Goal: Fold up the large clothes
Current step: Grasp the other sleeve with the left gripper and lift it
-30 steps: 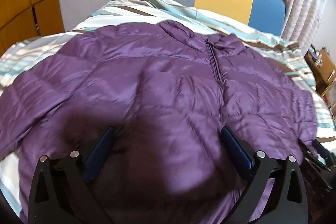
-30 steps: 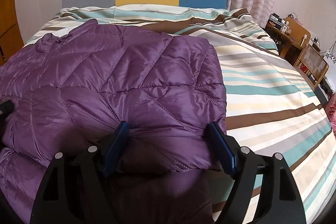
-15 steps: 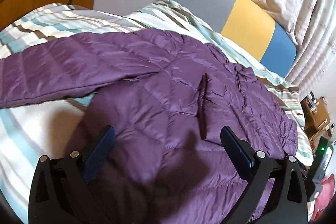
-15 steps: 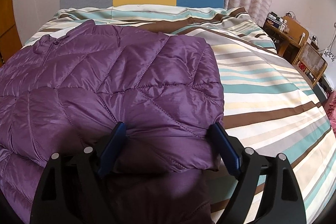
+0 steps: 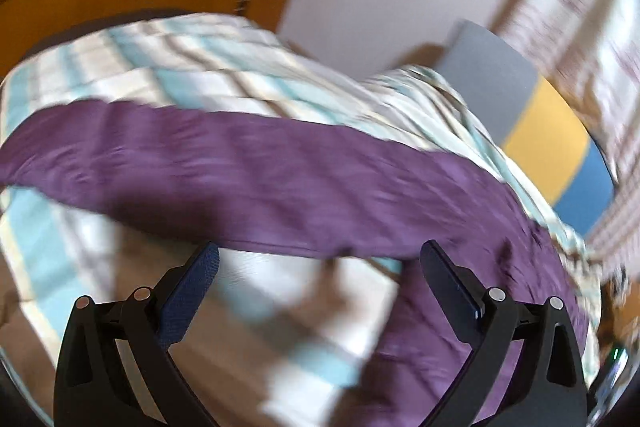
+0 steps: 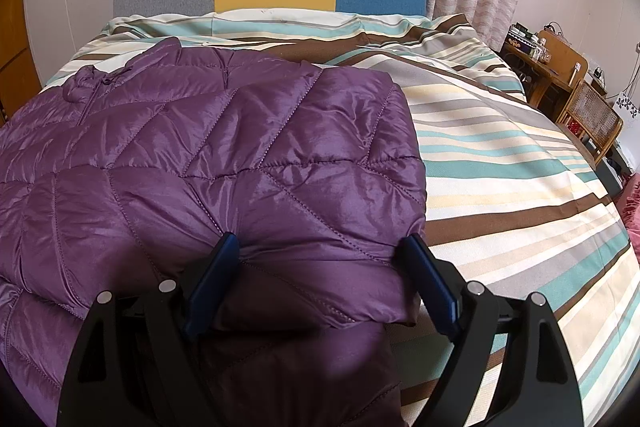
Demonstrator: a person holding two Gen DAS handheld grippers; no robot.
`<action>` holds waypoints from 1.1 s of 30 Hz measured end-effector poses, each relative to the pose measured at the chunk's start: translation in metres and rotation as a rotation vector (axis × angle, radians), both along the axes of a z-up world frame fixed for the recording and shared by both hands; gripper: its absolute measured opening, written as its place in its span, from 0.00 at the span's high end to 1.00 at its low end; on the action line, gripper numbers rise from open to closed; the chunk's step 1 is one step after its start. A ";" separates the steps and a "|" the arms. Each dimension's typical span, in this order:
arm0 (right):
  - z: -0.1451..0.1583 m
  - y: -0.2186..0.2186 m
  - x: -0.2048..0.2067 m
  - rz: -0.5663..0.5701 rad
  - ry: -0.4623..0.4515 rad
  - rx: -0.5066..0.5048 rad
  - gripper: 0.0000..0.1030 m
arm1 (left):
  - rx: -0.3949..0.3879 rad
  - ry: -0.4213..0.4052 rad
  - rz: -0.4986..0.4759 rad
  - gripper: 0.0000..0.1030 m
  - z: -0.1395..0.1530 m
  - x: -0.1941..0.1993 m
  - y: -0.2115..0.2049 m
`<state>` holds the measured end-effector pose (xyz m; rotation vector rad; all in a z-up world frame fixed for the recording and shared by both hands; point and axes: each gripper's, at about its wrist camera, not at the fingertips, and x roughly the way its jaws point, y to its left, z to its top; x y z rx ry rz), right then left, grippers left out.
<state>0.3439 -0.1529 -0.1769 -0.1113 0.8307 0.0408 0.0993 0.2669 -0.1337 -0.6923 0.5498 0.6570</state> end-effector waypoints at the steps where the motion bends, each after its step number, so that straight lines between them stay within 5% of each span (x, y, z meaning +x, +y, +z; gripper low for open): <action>1: 0.000 0.000 0.000 0.000 0.000 0.000 0.18 | -0.021 -0.004 0.030 0.03 -0.003 -0.008 0.008; 8: 0.000 0.000 0.000 0.000 0.000 0.000 0.18 | -0.139 -0.084 0.242 0.03 -0.021 -0.074 0.041; 13: 0.000 0.001 0.000 0.000 0.000 0.000 0.18 | -0.218 -0.181 0.346 0.13 -0.032 -0.108 0.060; 23: 0.000 0.001 0.000 0.000 0.000 -0.001 0.18 | -0.326 -0.269 0.514 0.19 -0.030 -0.117 0.116; 24: 0.000 0.001 0.000 0.000 0.000 -0.001 0.18 | -0.339 -0.277 0.521 0.23 -0.030 -0.117 0.121; 28: 0.000 0.001 0.000 0.000 0.000 -0.001 0.18 | -0.397 -0.214 0.506 0.70 -0.038 -0.108 0.136; 33: 0.000 0.001 0.000 0.000 0.000 -0.001 0.18 | -0.279 -0.177 0.502 0.84 -0.016 -0.098 0.122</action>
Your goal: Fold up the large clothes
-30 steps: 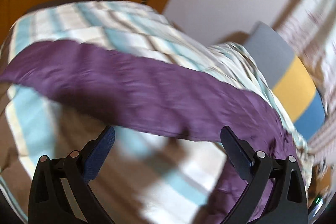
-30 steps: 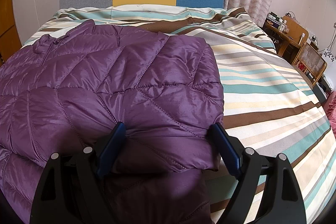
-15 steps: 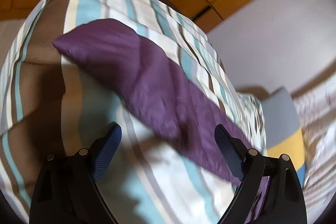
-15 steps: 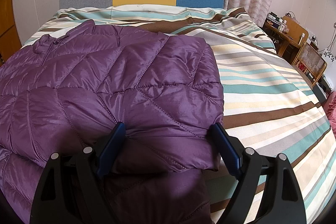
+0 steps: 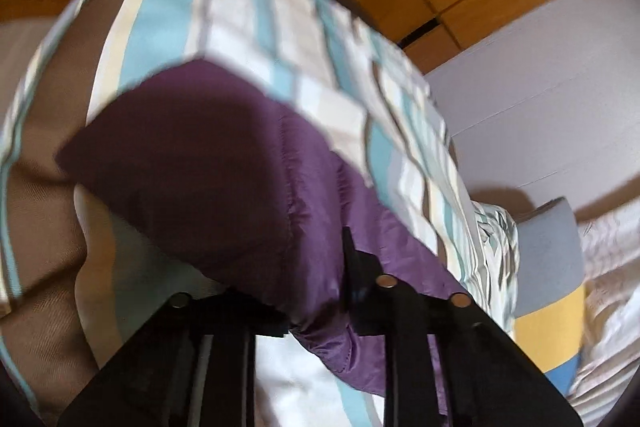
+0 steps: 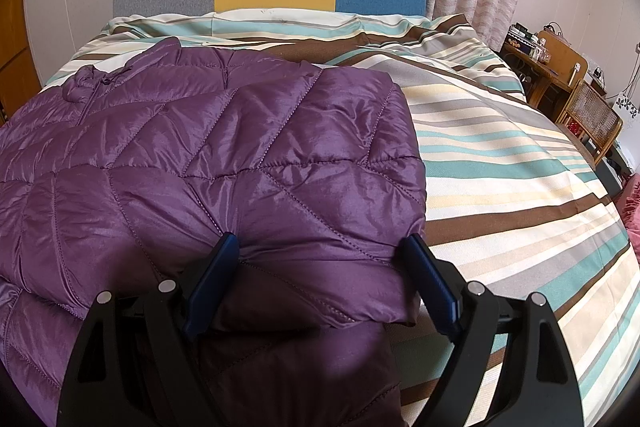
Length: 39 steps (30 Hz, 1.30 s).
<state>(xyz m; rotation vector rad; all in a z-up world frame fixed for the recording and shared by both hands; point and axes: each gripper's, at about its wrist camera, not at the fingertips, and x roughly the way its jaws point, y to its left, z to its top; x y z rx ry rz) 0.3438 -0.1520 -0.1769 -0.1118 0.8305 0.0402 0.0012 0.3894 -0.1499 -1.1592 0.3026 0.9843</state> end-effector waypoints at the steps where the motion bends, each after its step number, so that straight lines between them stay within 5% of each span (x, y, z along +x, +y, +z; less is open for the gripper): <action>1: 0.000 0.000 0.000 0.000 0.000 0.001 0.18 | 0.032 0.019 -0.006 0.85 0.006 0.005 -0.002; 5: 0.001 -0.001 0.000 -0.001 0.001 0.006 0.18 | 0.195 0.074 -0.064 0.90 0.039 0.034 -0.024; 22: 0.001 -0.001 0.000 -0.001 0.001 0.012 0.18 | 0.550 0.108 -0.490 0.92 0.100 0.164 -0.155; 39: 0.000 0.000 0.000 -0.001 0.002 0.018 0.18 | 0.693 0.105 -0.887 0.92 0.094 0.258 -0.297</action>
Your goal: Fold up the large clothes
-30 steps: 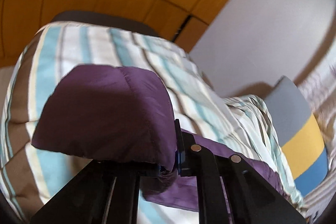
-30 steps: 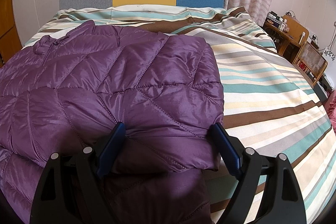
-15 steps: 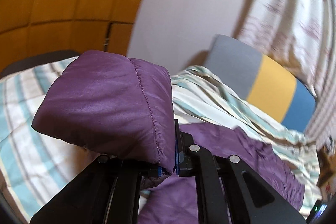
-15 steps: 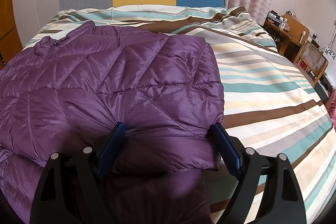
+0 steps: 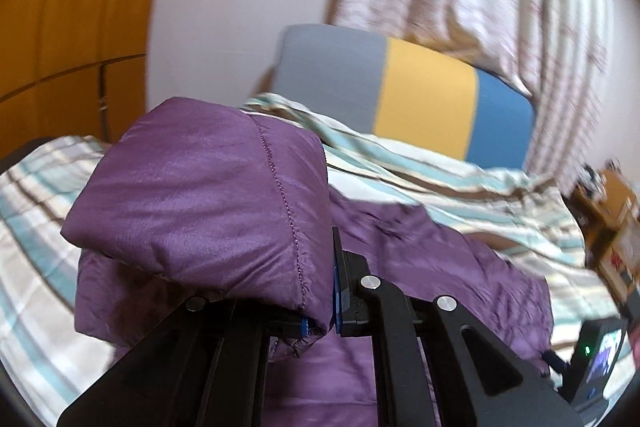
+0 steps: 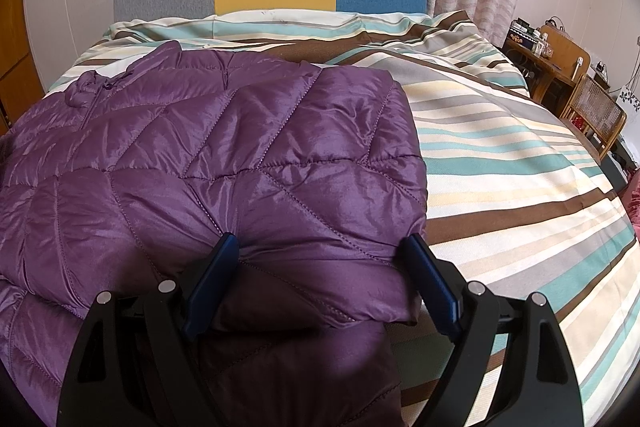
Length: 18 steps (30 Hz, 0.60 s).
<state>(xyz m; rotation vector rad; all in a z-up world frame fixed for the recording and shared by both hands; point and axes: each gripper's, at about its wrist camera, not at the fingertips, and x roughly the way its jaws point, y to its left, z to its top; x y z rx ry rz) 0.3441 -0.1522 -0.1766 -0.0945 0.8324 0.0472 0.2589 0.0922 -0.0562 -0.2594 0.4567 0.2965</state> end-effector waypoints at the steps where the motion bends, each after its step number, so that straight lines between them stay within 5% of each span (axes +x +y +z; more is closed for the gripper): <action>1: 0.000 0.000 0.000 0.000 0.000 0.001 0.18 | 0.013 0.008 -0.024 0.92 -0.002 0.005 -0.009; 18: 0.000 0.002 0.002 0.000 0.001 0.015 0.18 | 0.066 0.192 -0.185 0.92 -0.064 0.033 -0.075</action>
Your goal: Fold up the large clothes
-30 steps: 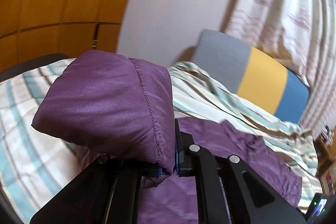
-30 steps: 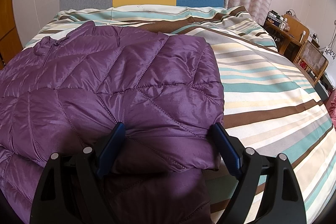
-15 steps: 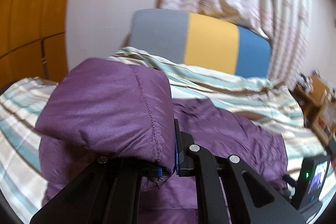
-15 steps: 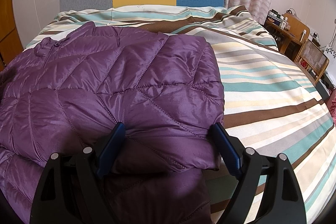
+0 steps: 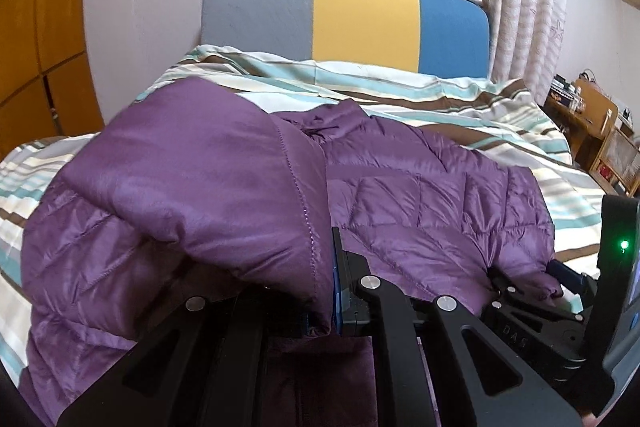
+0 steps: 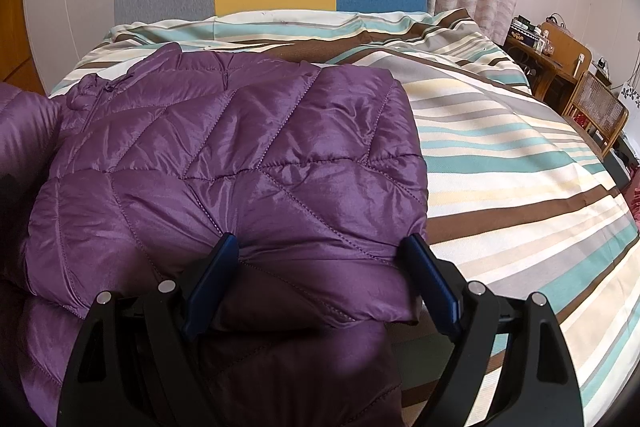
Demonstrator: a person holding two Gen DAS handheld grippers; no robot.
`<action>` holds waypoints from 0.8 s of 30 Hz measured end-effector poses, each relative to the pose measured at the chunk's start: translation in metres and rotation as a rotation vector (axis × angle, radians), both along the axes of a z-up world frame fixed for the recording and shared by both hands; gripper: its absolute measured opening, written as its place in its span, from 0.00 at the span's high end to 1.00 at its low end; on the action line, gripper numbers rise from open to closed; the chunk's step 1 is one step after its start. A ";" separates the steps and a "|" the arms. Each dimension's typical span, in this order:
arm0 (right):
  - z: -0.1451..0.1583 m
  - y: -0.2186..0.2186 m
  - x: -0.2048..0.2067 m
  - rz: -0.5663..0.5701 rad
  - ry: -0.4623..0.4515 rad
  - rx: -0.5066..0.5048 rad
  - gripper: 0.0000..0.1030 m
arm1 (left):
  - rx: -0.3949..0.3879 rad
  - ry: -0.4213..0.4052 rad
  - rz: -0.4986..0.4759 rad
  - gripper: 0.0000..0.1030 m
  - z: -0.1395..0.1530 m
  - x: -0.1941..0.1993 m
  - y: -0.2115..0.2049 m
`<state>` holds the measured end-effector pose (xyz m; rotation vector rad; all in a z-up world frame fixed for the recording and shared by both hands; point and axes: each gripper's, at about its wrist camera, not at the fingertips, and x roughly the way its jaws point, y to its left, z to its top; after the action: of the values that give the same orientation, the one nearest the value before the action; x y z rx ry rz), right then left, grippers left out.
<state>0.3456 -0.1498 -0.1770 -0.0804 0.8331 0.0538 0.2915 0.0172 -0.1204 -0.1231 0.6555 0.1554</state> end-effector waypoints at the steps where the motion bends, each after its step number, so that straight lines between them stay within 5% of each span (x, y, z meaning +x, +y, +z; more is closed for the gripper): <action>1: 0.000 0.000 0.000 0.000 0.000 0.000 0.18 | -0.001 0.008 -0.007 0.92 -0.002 0.001 -0.001; 9: 0.000 0.000 0.000 0.000 0.000 -0.001 0.18 | 0.031 0.065 -0.119 0.89 -0.015 0.010 -0.020; 10: 0.000 -0.001 0.000 0.000 0.000 0.000 0.18 | 0.039 0.072 -0.138 0.77 -0.016 0.011 -0.023; 13: 0.000 -0.002 0.000 0.001 0.000 0.005 0.18 | -0.010 0.052 -0.233 0.08 -0.013 0.008 -0.031; 17: 0.000 -0.001 0.000 -0.001 0.000 0.006 0.17 | 0.019 -0.053 -0.255 0.07 0.008 -0.023 -0.035; 24: 0.001 -0.003 0.000 0.002 -0.005 0.039 0.16 | -0.071 -0.124 -0.107 0.07 0.027 -0.062 0.024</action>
<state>0.3453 -0.1529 -0.1757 -0.0449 0.8270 0.0711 0.2293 0.0409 -0.0934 -0.1641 0.5430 0.0217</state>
